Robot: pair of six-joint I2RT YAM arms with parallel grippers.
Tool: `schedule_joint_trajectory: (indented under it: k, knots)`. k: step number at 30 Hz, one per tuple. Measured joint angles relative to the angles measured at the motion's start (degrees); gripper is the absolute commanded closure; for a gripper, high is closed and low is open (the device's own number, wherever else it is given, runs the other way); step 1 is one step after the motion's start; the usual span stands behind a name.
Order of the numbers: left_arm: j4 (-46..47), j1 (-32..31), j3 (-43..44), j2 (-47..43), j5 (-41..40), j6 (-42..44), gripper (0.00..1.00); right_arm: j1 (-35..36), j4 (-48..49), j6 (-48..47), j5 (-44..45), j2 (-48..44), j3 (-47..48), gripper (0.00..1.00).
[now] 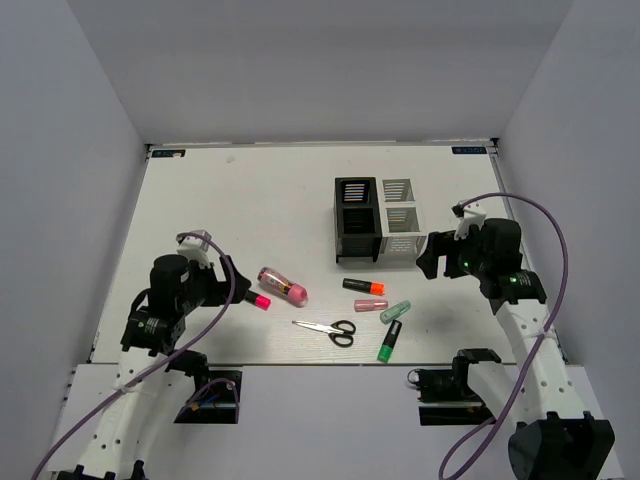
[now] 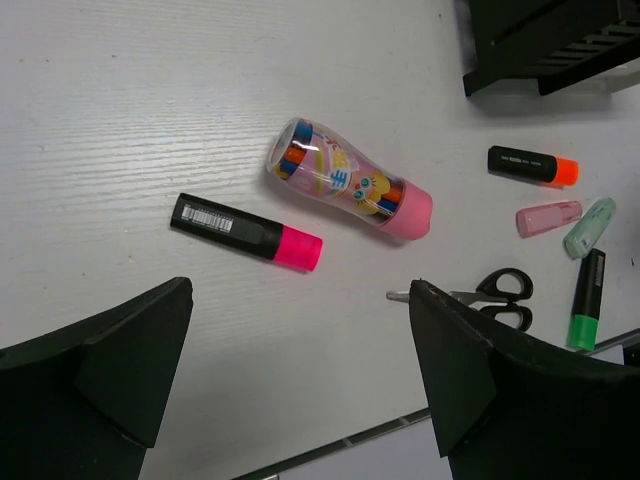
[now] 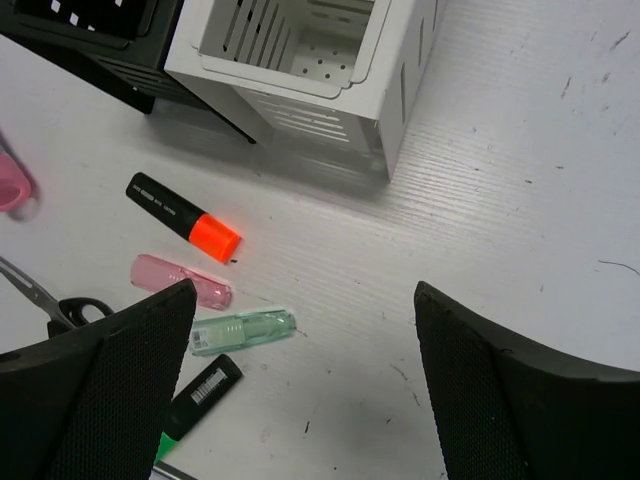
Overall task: Sort the stationery into containers
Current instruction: Pick up the stationery from the center of the board.
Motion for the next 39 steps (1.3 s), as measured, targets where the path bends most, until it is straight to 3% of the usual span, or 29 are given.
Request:
schedule_joint_trajectory:
  k: [6,10,12,13,15,16,17,18,20,21,22,23,25,28,33,39]
  knots:
    - [0.31,0.00,0.09,4.31,2.78,-1.36,0.01,0.11,-1.86,-3.56,-2.08,0.33,0.00,0.10]
    - [1.05,-0.59,1.09,8.35,4.28,-2.64,0.12,0.11,-4.11,-7.52,-4.09,0.42,0.00,0.10]
    - [1.38,-1.62,2.32,10.71,4.37,-3.30,0.28,0.11,-4.72,-8.83,-3.96,0.42,0.00,0.10]
    - [1.49,-2.58,3.17,12.07,4.24,-3.48,0.52,0.11,-4.92,-9.31,-3.82,0.39,0.00,0.10]
    - [1.77,-5.11,5.20,15.43,3.89,-3.96,0.89,0.11,-5.27,-10.25,-3.74,0.50,0.00,0.10]
    - [1.81,-6.80,6.36,17.27,3.13,-4.17,1.00,0.11,-5.46,-10.82,-3.85,0.66,0.00,0.14]
    - [2.05,-8.63,7.56,19.34,2.25,-4.09,1.00,0.11,-5.81,-12.04,-4.28,0.92,0.02,0.69]
    - [2.14,-10.19,8.61,21.09,1.57,-3.96,1.00,0.11,-6.23,-13.44,-4.72,1.25,0.02,1.00]
    - [0.83,-15.32,12.26,26.27,-2.97,-3.96,0.95,0.13,-7.15,-13.57,-5.27,1.86,0.07,1.00]
    - [0.09,-18.38,14.95,29.68,-5.73,-4.39,0.76,0.13,-7.52,-13.57,-5.22,1.97,0.07,1.00]
    - [-0.42,-21.05,17.31,32.87,-8.33,-4.57,0.48,0.13,-7.72,-13.57,-5.18,1.95,0.07,0.10]
    - [-1.66,-23.80,20.52,36.81,-11.37,-6.08,0.20,0.13,-7.74,-13.40,-5.18,1.75,0.07,0.10]
    - [-5.46,-26.64,26.58,44.00,-16.63,-10.75,0.10,0.15,-7.72,-13.90,-5.01,1.25,0.07,0.12]
    - [-8.04,-26.95,30.27,49.66,-21.77,-19.82,0.10,0.35,-7.67,-14.01,-4.94,0.28,0.07,0.80]
    - [-13.31,-25.81,30.82,53.99,-25.18,-38.12,0.17,0.42,-7.61,-11.93,-4.39,-0.72,0.07,0.66]
    - [-15.45,-23.80,30.77,57.88,-26.23,-55.87,0.18,0.96,-7.72,-11.19,-2.89,-0.68,0.07,0.59]
